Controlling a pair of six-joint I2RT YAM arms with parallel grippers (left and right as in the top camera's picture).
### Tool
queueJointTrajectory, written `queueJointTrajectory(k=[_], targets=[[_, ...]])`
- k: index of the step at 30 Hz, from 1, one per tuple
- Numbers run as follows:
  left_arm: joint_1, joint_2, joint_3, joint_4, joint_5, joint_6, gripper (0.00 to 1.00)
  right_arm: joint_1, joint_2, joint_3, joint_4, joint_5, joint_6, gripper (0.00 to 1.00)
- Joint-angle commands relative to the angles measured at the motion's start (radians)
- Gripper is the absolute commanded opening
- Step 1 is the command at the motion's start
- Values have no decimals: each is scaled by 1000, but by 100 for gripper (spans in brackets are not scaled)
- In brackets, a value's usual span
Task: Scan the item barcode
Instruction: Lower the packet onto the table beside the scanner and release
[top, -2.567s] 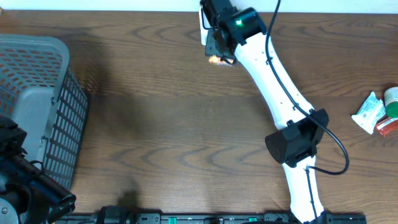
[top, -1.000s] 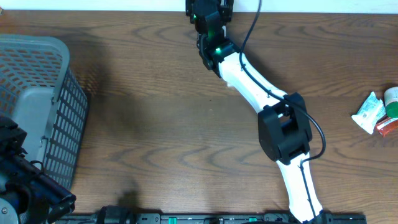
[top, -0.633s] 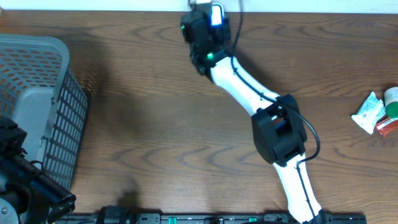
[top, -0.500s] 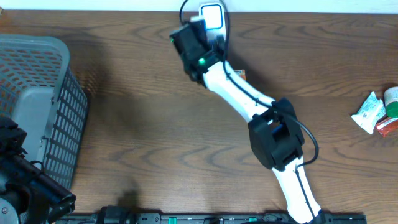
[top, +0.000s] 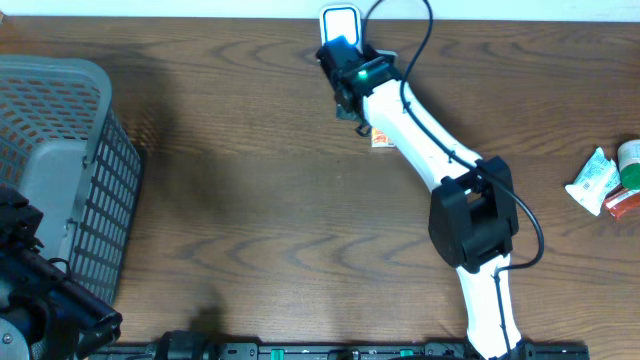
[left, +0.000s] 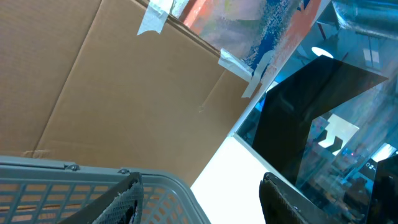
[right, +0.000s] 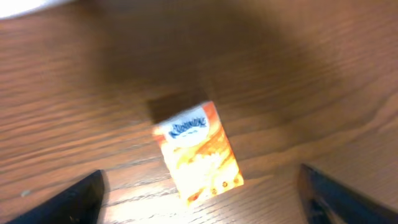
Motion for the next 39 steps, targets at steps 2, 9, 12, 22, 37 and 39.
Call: queueJointTrajectory(k=[2,9,12,22,37,39], targets=[[-2,-2,-2,3,-3,-4,61,-10,74,4,-27,-145,40,66],[-2,-2,-2,3,-3,-4,61,-16,84,4,-16,-146,40,60],[-2,-2,-2,3,-3,-4,61,-16,84,4,-31,-170,40,48],[-2,-2,-2,3,-3,-4,61,-8,84,4,29,-239,20,18],[-2,-2,-2,3,-3,-4,61,-31,84,-151,116,-253,21,13],[-2,-2,-2,3,-3,-4,61,-45,84,-174,85,-193,26,8]])
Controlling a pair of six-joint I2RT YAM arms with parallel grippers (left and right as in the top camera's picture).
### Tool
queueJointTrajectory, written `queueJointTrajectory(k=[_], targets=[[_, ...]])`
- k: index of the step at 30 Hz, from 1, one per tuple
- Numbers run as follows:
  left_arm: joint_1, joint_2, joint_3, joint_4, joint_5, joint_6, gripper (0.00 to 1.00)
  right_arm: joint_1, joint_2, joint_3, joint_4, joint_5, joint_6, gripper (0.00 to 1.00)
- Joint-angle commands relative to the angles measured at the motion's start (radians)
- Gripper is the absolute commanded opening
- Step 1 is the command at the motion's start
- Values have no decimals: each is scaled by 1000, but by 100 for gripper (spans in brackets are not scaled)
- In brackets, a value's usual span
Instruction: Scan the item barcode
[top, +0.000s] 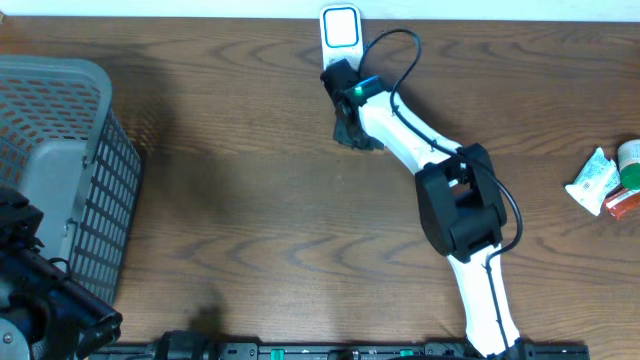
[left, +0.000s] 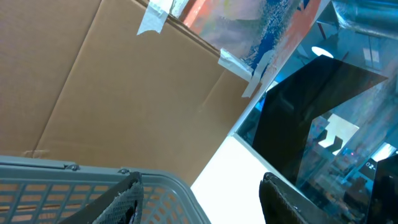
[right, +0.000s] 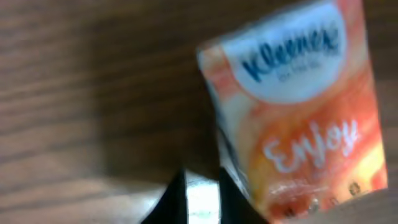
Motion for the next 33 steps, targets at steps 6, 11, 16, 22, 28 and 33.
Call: queueJointTrajectory(k=[6,11,16,22,28,33], targets=[[-2,-2,-2,3,-3,-4,61,-100,-44,-24,-143,261,67,12],[-2,-2,-2,3,-3,-4,61,-143,-152,-6,-159,221,48,35],[-2,-2,-2,3,-3,-4,61,-149,-258,-6,-155,-5,6,99],[-2,-2,-2,3,-3,-4,61,-146,-216,-8,-106,-47,-113,99],[-2,-2,-2,3,-3,-4,61,-142,-155,-8,-86,-42,-193,99],[-2,-2,-2,3,-3,-4,61,-144,-131,-16,-34,-13,-340,99]])
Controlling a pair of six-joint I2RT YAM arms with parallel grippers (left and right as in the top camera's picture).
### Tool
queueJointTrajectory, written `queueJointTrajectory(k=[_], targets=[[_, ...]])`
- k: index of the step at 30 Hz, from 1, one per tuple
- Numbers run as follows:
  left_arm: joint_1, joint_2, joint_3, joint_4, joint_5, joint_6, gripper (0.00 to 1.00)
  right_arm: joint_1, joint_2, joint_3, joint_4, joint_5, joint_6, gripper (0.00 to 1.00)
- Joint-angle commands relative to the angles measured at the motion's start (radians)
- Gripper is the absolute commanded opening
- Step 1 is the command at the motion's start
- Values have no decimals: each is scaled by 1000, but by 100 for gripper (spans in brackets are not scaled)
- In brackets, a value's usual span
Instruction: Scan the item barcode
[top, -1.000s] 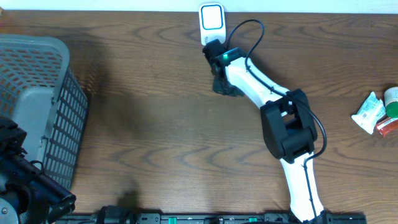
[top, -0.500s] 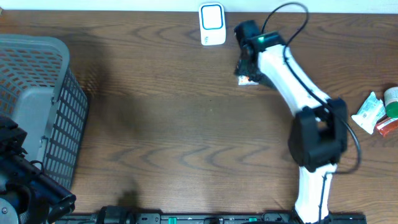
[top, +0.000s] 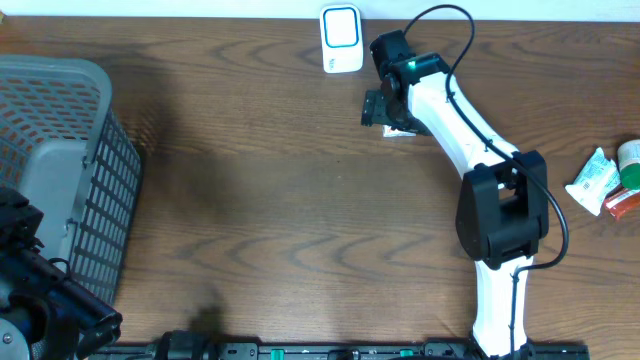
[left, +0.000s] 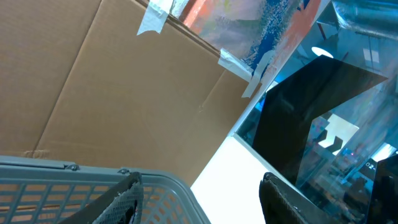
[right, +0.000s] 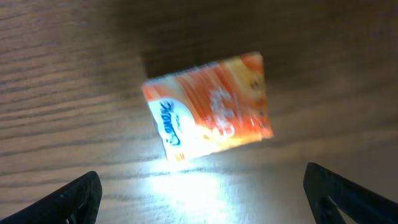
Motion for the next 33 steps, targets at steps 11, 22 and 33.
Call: queueJointTrajectory(k=[11,22,33], targets=[[-2,-2,-2,4,-3,-4,61,6,26,-10,66,19,-45,67],[-2,-2,-2,4,-3,-4,61,14,161,-10,346,6,42,1],[-2,-2,-2,4,-3,-4,61,7,173,-10,143,-147,93,1]])
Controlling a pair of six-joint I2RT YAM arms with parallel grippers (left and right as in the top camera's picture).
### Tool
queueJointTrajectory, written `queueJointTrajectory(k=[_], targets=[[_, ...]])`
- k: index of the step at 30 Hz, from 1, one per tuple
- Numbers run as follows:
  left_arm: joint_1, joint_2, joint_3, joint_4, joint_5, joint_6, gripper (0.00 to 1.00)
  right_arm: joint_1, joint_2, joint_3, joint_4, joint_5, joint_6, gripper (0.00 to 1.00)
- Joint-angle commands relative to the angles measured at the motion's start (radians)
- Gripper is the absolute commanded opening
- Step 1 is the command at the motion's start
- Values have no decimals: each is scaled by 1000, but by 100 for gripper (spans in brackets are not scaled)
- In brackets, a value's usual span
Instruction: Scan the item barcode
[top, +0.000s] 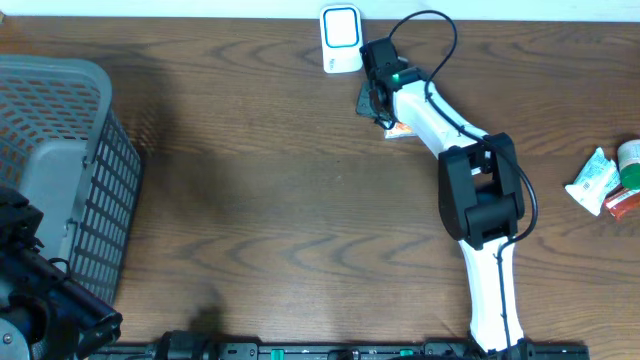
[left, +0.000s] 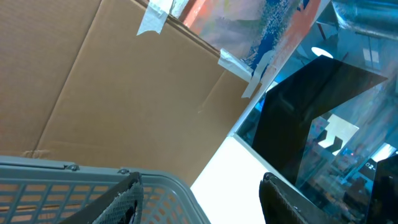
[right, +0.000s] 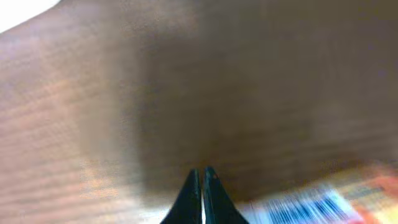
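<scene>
An orange tissue pack (top: 398, 129) lies on the wooden table just right of my right gripper (top: 380, 112), below the white scanner (top: 341, 38) at the table's far edge. In the right wrist view the right gripper (right: 203, 180) is shut, its tips pressed together with nothing between them, low over the wood. The pack (right: 311, 208) shows blurred at the lower right with a barcode facing up. My left gripper (left: 201, 180) stands open and empty over the grey basket (left: 62, 190); its arm sits at the near left corner.
The grey mesh basket (top: 60, 110) fills the table's left side. At the right edge lie a white-green packet (top: 592, 180), a green-capped item (top: 630, 155) and a red item (top: 622, 203). The scanner stands close behind the right wrist.
My right gripper was open above the pack, which showed its orange printed face. Now it is shut and low beside the pack's left edge, and a barcode shows on the pack. Left arm unchanged.
The right gripper first hung open over the pack below the scanner. Then it was shut with its tips at the pack's left edge. After that it was open above the pack, which lay turned and a little farther right. Now it is shut beside it, barcode up.
</scene>
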Motion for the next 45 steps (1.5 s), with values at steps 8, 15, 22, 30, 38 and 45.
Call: queueJointTrajectory(k=[8,15,22,30,38,45], targets=[[-2,-2,-2,3,-3,-4,61,3,-99,-32,-462,197,73,1],[-2,-2,-2,3,-3,-4,61,-1,-226,-32,-508,314,132,1],[-2,-2,-2,3,-3,-4,61,-1,-344,-32,-543,109,419,92],[-2,-2,-2,3,-3,-4,61,-3,-272,-35,-579,54,1074,99],[-2,-2,-2,3,-3,-4,61,-27,-184,-35,-390,37,1170,99],[-2,-2,-2,3,-3,-4,61,-60,-163,-35,-315,41,1090,99]])
